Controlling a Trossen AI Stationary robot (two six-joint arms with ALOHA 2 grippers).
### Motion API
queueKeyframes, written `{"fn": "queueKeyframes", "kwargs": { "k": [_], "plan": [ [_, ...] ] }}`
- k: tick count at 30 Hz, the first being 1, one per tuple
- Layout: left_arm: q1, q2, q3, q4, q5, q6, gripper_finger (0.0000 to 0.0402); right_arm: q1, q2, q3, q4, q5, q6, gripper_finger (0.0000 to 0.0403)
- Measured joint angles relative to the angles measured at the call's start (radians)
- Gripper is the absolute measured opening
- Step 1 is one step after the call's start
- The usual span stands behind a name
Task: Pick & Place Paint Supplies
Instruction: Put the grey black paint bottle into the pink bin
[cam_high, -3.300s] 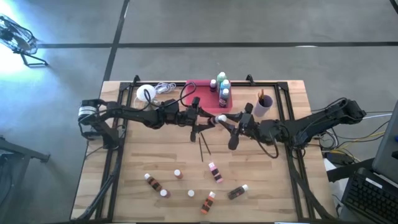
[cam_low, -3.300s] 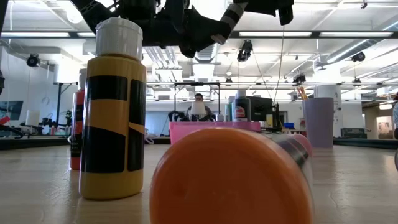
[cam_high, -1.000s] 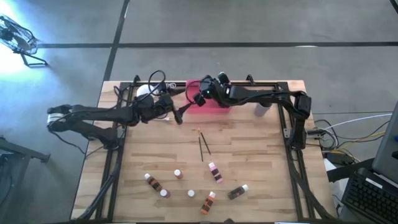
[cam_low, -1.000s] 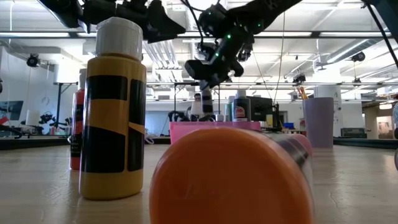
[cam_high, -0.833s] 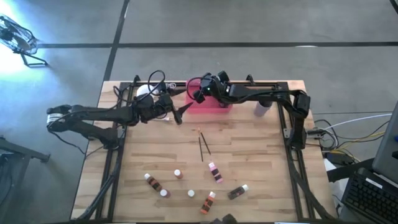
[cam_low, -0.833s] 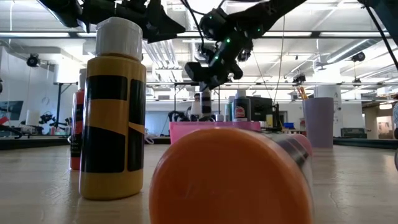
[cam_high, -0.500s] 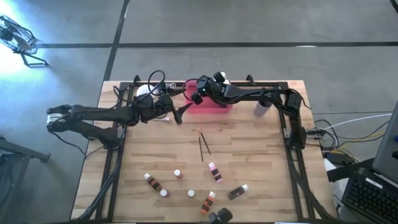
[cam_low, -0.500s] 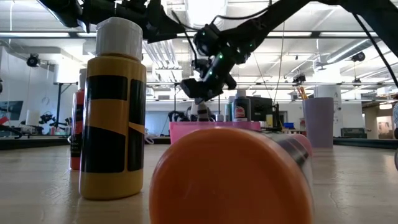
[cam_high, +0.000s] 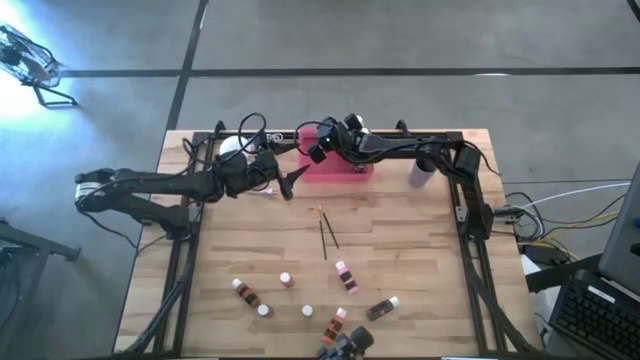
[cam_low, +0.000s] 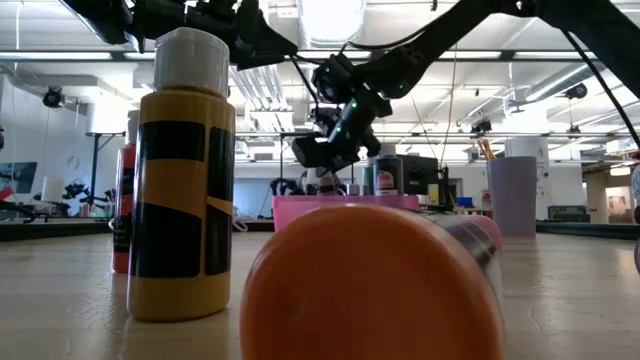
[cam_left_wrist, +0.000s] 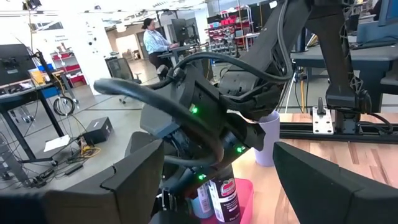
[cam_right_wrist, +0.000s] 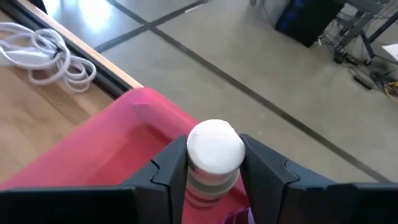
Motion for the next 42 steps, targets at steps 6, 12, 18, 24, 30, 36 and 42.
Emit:
{"fn": "queueKeyframes", "kwargs": {
  "k": [6, 12, 18, 24, 30, 36, 42],
  "plan": [
    [0.000, 0.000, 0.000, -0.001, 0.000, 0.000, 0.0305, -0.005, 0.010, -0.006, -0.008, -0.008, 0.007, 0.0137],
    [0.000, 0.000, 0.000, -0.001, 0.000, 0.000, 0.0305, -0.007, 0.010, -0.013, -0.005, -0.007, 0.002, 0.0117],
    [0.000, 0.000, 0.000, -0.001, 0.000, 0.000, 0.0305, -0.013, 0.010, -0.017, -0.005, -0.007, 0.003, 0.0132],
    [-0.001, 0.000, 0.000, -0.001, 0.000, 0.000, 0.0305, -0.018, 0.010, -0.017, -0.004, -0.006, 0.003, 0.0139],
    [-0.001, 0.000, 0.000, -0.001, 0.000, 0.000, 0.0305, -0.017, 0.008, -0.017, -0.003, -0.006, 0.000, 0.0120],
    [0.000, 0.000, 0.000, -0.001, 0.000, 0.000, 0.0305, -0.018, 0.008, -0.017, -0.002, -0.004, 0.001, 0.0150],
    [0.000, 0.001, 0.000, -0.001, 0.000, 0.000, 0.0305, -0.020, 0.006, -0.017, 0.000, -0.003, 0.000, 0.0178]
  ]
}}
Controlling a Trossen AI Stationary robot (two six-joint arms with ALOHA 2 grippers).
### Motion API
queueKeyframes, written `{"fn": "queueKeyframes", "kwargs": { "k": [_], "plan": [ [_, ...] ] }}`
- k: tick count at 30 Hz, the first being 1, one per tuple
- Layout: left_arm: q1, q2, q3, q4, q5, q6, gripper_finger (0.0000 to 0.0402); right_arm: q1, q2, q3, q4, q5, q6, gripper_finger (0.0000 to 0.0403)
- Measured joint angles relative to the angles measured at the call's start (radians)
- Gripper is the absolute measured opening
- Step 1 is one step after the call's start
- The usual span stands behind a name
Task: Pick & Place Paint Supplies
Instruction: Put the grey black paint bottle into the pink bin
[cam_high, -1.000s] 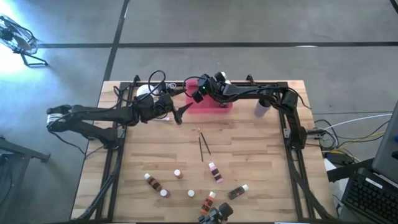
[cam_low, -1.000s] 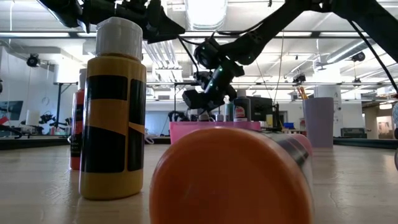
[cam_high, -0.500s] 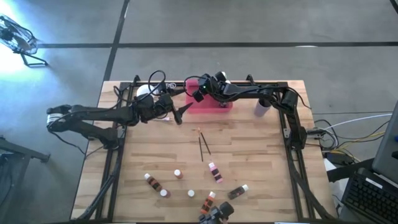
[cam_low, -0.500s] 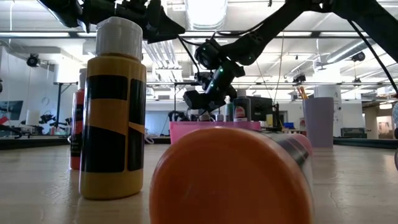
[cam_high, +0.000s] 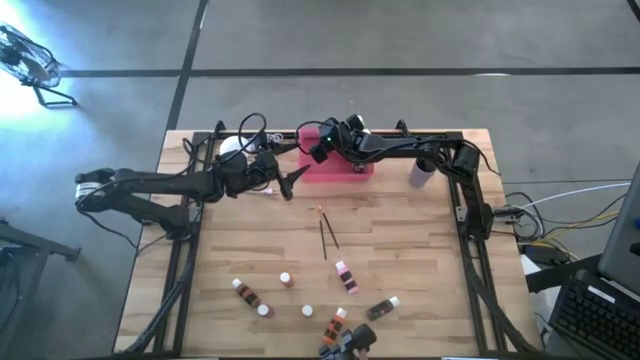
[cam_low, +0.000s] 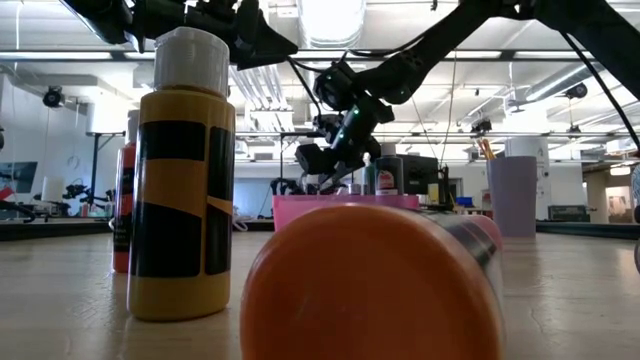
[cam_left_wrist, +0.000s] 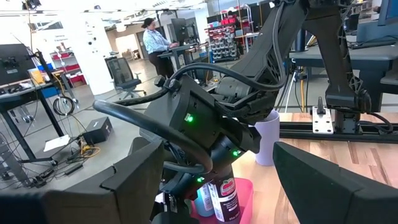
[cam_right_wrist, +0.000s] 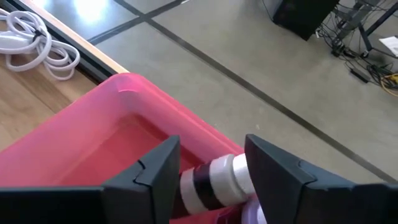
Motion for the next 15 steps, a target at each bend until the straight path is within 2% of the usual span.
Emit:
{"fn": "queueKeyframes", "kwargs": {
  "k": [5, 15],
  "plan": [
    [0.000, 0.000, 0.000, 0.000, 0.000, 0.000, 0.0305, 0.000, 0.000, 0.000, 0.000, 0.000, 0.000, 0.0178],
    [0.000, 0.000, 0.000, 0.000, 0.000, 0.000, 0.0305, 0.000, 0.000, 0.001, -0.003, 0.000, -0.019, 0.0142]
  ]
}}
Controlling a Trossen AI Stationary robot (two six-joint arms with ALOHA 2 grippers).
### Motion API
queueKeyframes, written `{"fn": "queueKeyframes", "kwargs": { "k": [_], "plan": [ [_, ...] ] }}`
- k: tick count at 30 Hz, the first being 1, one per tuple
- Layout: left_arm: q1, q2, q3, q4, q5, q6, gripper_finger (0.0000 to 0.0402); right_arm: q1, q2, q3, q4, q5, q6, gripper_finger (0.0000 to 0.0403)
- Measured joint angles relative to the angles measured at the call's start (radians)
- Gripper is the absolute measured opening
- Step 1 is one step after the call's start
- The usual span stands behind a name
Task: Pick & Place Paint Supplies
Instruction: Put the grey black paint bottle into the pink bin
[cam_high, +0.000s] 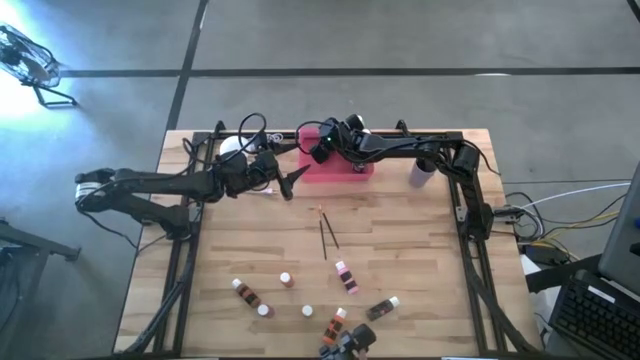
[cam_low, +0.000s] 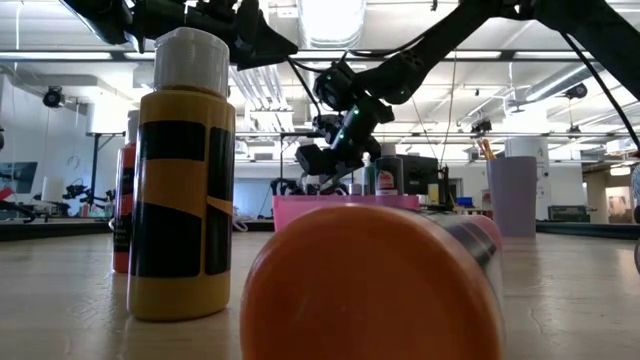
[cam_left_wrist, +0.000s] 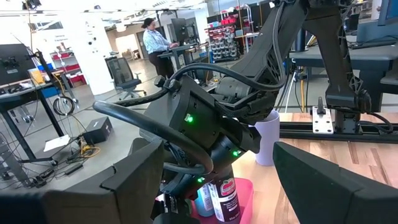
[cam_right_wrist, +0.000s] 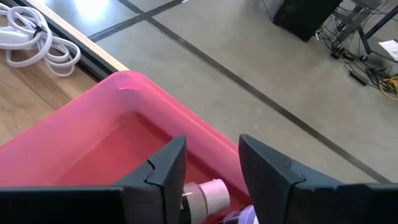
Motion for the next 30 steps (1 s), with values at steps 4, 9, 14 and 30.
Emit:
{"fn": "queueKeyframes", "kwargs": {
  "k": [4, 9, 14, 30],
  "plan": [
    [0.000, 0.000, 0.000, 0.000, 0.000, 0.000, 0.0305, 0.000, 0.000, 0.000, 0.000, 0.000, -0.022, 0.0129],
    [0.000, 0.000, 0.000, -0.001, 0.000, 0.000, 0.0305, 0.006, -0.007, 0.025, -0.025, -0.003, -0.050, 0.0120],
    [0.000, 0.000, 0.000, -0.025, 0.000, -0.009, 0.0305, 0.022, -0.010, 0.078, -0.071, -0.003, -0.092, 0.0111],
    [0.062, 0.051, 0.050, -0.288, 0.001, -0.205, 0.0305, 0.102, -0.414, -0.021, -0.334, 0.103, -0.102, 0.0082]
  ]
}}
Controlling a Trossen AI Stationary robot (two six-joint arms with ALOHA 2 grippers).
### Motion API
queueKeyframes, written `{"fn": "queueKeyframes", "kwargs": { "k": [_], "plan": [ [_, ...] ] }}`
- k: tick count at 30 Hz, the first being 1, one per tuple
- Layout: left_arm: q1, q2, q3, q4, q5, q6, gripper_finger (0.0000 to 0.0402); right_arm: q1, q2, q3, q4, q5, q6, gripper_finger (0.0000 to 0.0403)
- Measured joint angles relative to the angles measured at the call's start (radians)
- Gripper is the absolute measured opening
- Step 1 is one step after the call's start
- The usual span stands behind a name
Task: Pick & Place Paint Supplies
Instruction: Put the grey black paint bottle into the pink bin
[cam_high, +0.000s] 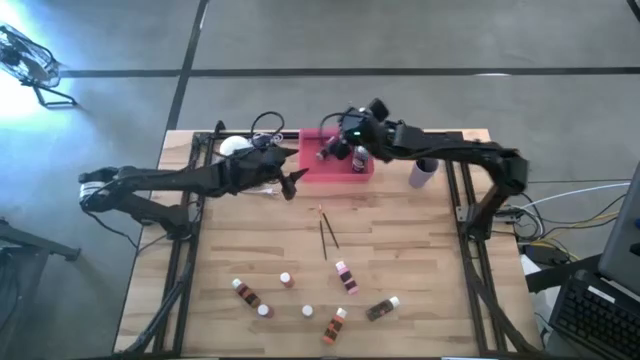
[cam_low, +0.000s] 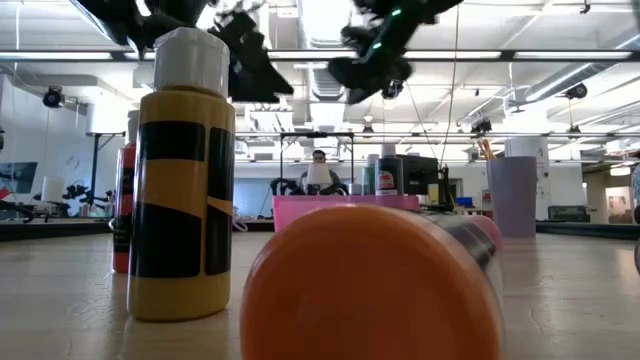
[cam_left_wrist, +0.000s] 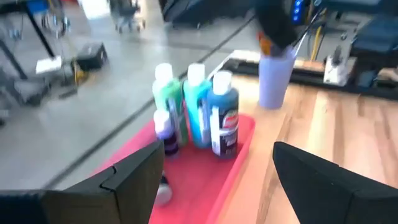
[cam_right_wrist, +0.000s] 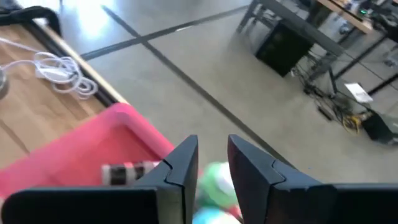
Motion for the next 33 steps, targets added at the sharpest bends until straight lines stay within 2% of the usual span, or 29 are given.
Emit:
{"fn": "queueKeyframes", "kwargs": {
  "k": [5, 8, 12, 14, 17, 21, 24, 28, 33],
  "plan": [
    [0.063, 0.132, 0.083, -0.098, 0.068, -0.121, 0.0305, -0.021, -0.202, -0.166, 0.015, 0.018, 0.048, 0.0090],
    [0.092, 0.234, 0.208, -0.233, 0.113, -0.157, 0.0305, -0.037, -0.314, -0.257, 0.088, 0.017, 0.052, 0.0101],
    [0.102, 0.380, 0.392, -0.411, 0.115, -0.161, 0.0305, -0.044, -0.427, -0.357, 0.191, 0.015, 0.048, 0.0114],
    [0.102, 0.448, 0.462, -0.451, 0.116, -0.159, 0.0305, -0.044, -0.468, -0.401, 0.230, 0.012, 0.030, 0.0119],
    [0.107, 0.543, 0.566, -0.508, 0.097, -0.159, 0.0305, -0.043, -0.505, -0.446, 0.237, 0.012, 0.020, 0.0125],
    [0.133, 0.664, 0.717, -0.656, 0.009, -0.194, 0.0305, -0.043, -0.534, -0.490, 0.236, 0.012, 0.016, 0.0132],
    [0.153, 0.742, 0.810, -0.736, -0.006, -0.220, 0.0305, -0.043, -0.537, -0.508, 0.236, 0.011, 0.010, 0.0136],
    [0.168, 0.818, 0.876, -0.769, 0.017, -0.233, 0.0305, -0.044, -0.537, -0.520, 0.237, 0.011, -0.010, 0.0141],
    [0.181, 0.862, 0.886, -0.785, 0.051, -0.246, 0.0305, -0.054, -0.537, -0.525, 0.236, 0.011, -0.013, 0.0139]
  ]
}}
